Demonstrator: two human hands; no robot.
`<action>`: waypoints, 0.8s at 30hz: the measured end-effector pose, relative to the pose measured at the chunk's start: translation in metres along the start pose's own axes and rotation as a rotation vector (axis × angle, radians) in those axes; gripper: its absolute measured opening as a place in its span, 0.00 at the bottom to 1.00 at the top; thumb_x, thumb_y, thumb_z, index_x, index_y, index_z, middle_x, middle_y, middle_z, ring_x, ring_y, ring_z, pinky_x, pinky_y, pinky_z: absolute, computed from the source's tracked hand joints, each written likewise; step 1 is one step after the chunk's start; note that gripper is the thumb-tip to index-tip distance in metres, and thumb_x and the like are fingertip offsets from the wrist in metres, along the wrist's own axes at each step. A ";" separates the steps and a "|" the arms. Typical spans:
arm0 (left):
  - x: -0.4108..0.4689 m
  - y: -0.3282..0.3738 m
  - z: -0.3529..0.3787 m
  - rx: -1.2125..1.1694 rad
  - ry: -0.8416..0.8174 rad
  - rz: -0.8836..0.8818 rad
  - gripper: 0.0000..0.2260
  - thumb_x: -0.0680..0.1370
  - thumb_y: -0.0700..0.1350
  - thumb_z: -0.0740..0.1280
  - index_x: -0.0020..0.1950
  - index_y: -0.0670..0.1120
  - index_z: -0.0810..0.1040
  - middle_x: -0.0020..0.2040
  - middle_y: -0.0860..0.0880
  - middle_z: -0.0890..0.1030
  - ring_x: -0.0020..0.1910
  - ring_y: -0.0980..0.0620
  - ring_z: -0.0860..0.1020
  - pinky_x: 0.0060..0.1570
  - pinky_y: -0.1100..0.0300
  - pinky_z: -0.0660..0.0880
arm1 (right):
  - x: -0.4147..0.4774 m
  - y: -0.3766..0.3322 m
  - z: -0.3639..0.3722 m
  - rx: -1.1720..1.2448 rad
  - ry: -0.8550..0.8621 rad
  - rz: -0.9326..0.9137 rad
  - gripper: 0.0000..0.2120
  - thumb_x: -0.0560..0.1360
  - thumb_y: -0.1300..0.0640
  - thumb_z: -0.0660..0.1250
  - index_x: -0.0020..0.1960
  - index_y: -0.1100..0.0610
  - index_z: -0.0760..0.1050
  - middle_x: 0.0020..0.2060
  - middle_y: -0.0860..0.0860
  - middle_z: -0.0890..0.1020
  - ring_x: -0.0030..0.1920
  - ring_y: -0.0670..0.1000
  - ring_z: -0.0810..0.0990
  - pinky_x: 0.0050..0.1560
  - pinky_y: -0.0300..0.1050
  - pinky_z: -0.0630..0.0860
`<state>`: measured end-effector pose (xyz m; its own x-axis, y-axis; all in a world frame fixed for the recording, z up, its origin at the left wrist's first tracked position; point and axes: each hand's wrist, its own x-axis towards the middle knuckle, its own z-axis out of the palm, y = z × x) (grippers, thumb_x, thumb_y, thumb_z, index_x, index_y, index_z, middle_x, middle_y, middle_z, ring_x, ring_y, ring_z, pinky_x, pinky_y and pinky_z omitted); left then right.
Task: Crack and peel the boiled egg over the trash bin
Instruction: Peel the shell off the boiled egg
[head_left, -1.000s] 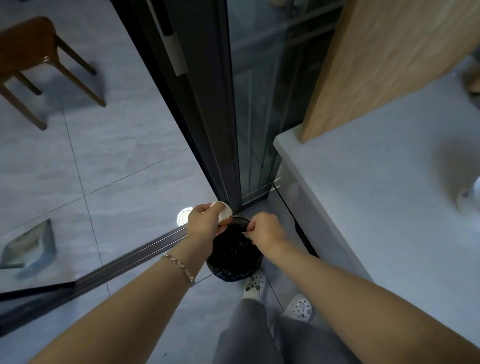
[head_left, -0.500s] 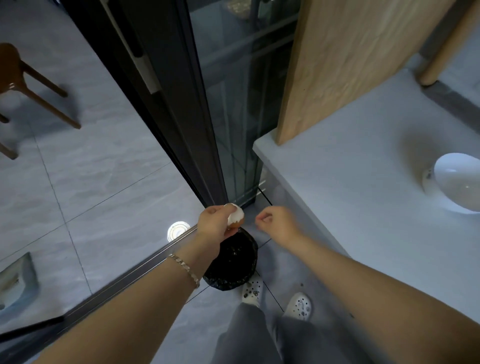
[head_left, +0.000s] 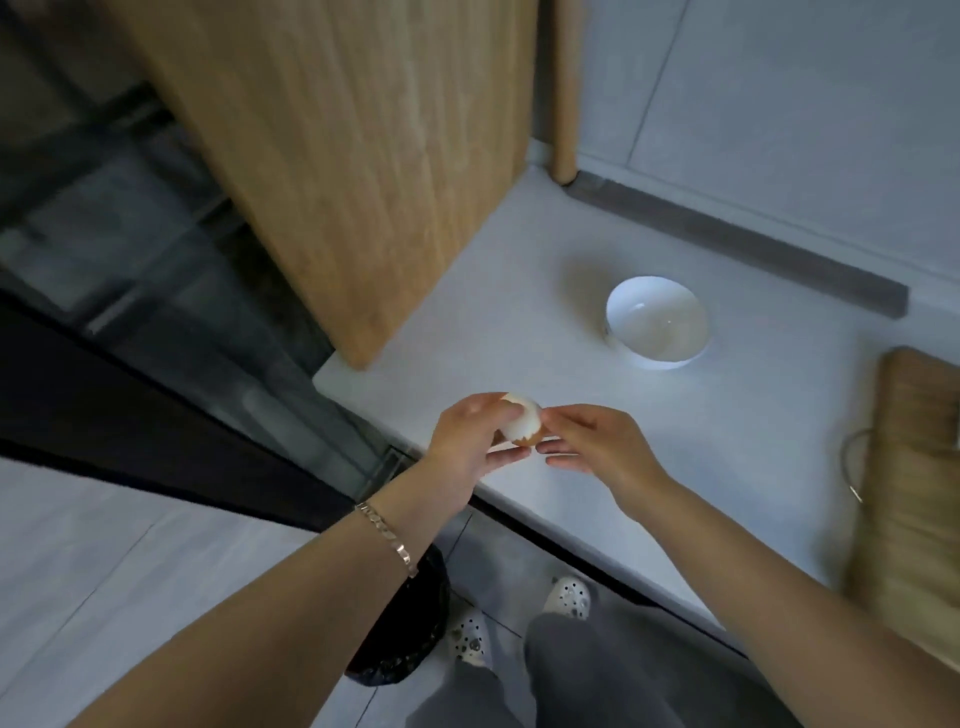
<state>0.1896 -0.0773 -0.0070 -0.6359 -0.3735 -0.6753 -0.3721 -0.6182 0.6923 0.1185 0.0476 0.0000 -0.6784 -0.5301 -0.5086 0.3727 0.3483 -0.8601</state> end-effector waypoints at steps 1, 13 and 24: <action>0.001 0.001 0.009 0.021 -0.038 -0.001 0.04 0.74 0.36 0.66 0.46 0.44 0.77 0.45 0.43 0.81 0.45 0.46 0.81 0.42 0.56 0.82 | 0.000 0.000 -0.009 0.009 0.028 0.004 0.08 0.73 0.55 0.67 0.48 0.58 0.79 0.39 0.54 0.84 0.36 0.46 0.84 0.39 0.37 0.82; 0.040 -0.013 0.140 0.393 -0.100 -0.035 0.04 0.73 0.39 0.67 0.47 0.43 0.78 0.45 0.43 0.79 0.43 0.47 0.79 0.37 0.60 0.78 | 0.017 0.010 -0.130 -0.207 0.238 -0.040 0.09 0.73 0.61 0.63 0.39 0.62 0.81 0.29 0.50 0.82 0.28 0.42 0.81 0.30 0.33 0.78; 0.063 -0.009 0.176 0.404 -0.206 -0.065 0.06 0.75 0.37 0.63 0.45 0.45 0.78 0.43 0.43 0.80 0.42 0.47 0.79 0.35 0.60 0.78 | 0.033 0.017 -0.168 -0.117 0.357 0.119 0.11 0.71 0.65 0.63 0.50 0.59 0.80 0.31 0.52 0.81 0.30 0.49 0.79 0.35 0.35 0.78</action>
<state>0.0339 0.0266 -0.0109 -0.7085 -0.1722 -0.6844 -0.6237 -0.3010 0.7214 -0.0039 0.1653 -0.0248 -0.8201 -0.1863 -0.5410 0.4007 0.4879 -0.7755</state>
